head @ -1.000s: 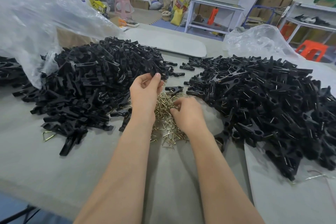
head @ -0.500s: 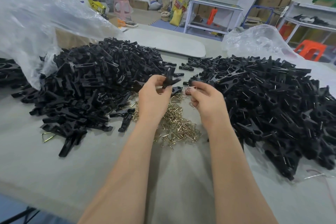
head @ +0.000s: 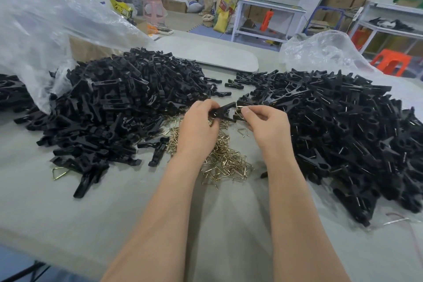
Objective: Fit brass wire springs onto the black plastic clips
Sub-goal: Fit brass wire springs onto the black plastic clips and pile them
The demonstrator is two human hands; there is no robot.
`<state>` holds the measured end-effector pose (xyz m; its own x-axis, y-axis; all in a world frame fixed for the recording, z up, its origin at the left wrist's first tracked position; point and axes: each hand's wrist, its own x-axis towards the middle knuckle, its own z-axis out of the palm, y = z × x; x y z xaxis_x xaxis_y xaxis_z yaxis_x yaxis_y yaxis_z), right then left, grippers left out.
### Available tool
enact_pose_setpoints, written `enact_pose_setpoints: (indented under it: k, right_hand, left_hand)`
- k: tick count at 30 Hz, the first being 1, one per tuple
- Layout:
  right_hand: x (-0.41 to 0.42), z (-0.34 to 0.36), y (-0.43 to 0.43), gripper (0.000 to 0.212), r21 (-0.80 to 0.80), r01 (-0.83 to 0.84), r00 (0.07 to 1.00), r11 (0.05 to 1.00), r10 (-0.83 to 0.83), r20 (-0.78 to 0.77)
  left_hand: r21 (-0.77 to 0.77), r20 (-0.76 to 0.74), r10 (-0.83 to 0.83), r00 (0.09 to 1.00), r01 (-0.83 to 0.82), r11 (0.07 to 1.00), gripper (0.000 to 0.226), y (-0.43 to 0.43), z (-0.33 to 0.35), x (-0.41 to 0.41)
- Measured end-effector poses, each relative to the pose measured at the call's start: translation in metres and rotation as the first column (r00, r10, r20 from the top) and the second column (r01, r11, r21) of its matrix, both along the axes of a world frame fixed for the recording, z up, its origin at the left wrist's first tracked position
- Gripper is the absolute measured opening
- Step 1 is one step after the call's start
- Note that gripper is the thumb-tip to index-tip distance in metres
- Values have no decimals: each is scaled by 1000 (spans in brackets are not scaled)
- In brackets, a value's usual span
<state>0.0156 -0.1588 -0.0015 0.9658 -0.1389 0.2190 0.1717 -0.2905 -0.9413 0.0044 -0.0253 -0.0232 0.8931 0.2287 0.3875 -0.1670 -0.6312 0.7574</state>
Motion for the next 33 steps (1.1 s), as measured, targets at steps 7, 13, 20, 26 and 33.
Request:
enact_pose_setpoints:
  k: [7, 13, 20, 26, 33]
  right_hand:
    - [1, -2, -4, 10, -230, -20, 1000, 973, 20, -1]
    - [3, -3, -11, 10, -203, -18, 999, 979, 11, -36]
    - [4, -4, -13, 16, -154, -53, 996, 987, 42, -78]
    - [4, -3, -24, 18, 198, -203, 936, 959, 249, -249]
    - [-3, -2, -23, 72, 544, -420, 631, 727, 664, -401]
  left_hand:
    - [96, 23, -52, 998, 50, 994, 25, -3, 1, -2]
    - [188, 41, -109, 993, 100, 977, 22, -3, 2, -4]
    - [169, 21, -160, 987, 154, 974, 19, -4, 2, -4]
    - [57, -39, -276, 960, 278, 959, 20, 1, 4, -4]
    - [-148, -6, -421, 907, 416, 897, 18, 0, 13, -10]
